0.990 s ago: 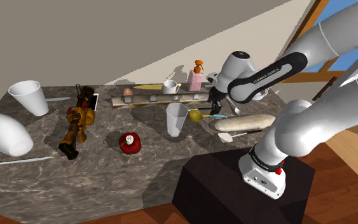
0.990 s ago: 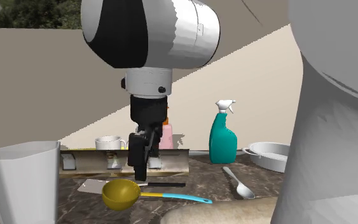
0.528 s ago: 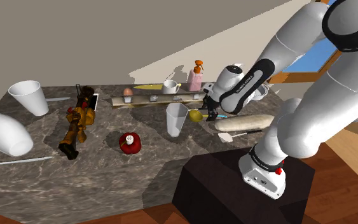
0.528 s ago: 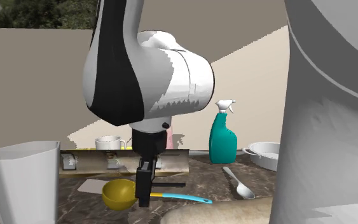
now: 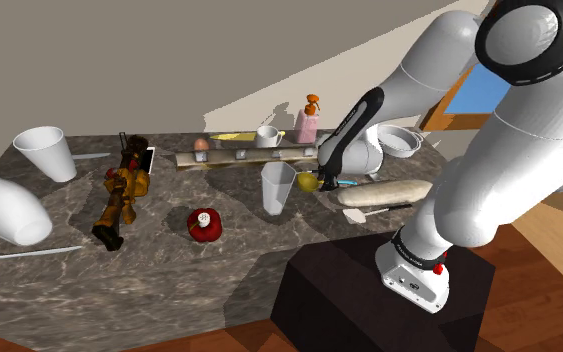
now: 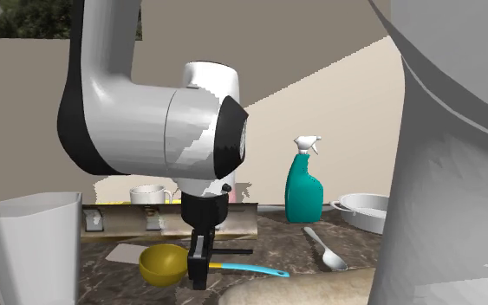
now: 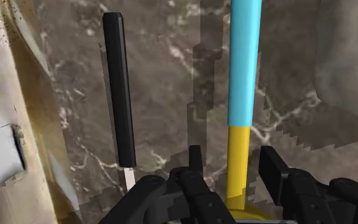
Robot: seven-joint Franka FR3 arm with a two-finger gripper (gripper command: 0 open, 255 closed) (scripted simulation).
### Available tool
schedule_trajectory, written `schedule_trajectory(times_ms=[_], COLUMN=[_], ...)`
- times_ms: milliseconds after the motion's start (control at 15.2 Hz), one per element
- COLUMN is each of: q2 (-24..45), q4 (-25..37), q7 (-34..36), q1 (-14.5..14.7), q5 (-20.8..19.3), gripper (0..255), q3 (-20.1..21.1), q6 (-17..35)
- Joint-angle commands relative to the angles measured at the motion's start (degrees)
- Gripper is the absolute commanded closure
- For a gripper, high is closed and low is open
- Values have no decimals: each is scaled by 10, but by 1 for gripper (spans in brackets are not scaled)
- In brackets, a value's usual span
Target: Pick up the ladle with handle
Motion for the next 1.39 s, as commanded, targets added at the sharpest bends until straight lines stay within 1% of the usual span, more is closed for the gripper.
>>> schedule_trajectory(times_ms=[0, 264, 396, 462, 528, 594, 660, 726, 792, 858, 924, 1056, 1320], q2=[2, 0, -1, 0, -18, -36, -53, -69, -82, -96, -110, -139, -193], q4=[2, 0, -1, 0, -14, -24, -25, -24, -25, -26, -26, -26, -25], q7=[-6, 5, 7, 1, 96, 226, 331, 375, 382, 385, 393, 402, 410], q1=[-3, 4, 5, 2, 57, 96, 127, 100, 49, 18, 7, -7, -21], q5=[4, -10, -11, -5, -130, -309, -456, -519, -529, -535, -546, -561, -574], gripper=[255, 255, 255, 255, 255, 255, 255, 255, 255, 255, 255, 255, 255], q3=[5, -5, -6, -2, -87, -174, -247, -237, -189, -160, -152, -142, -130], q6=[1, 0, 0, 1, -5, -12, -25, -39, -53, -66, -80, -107, -162])
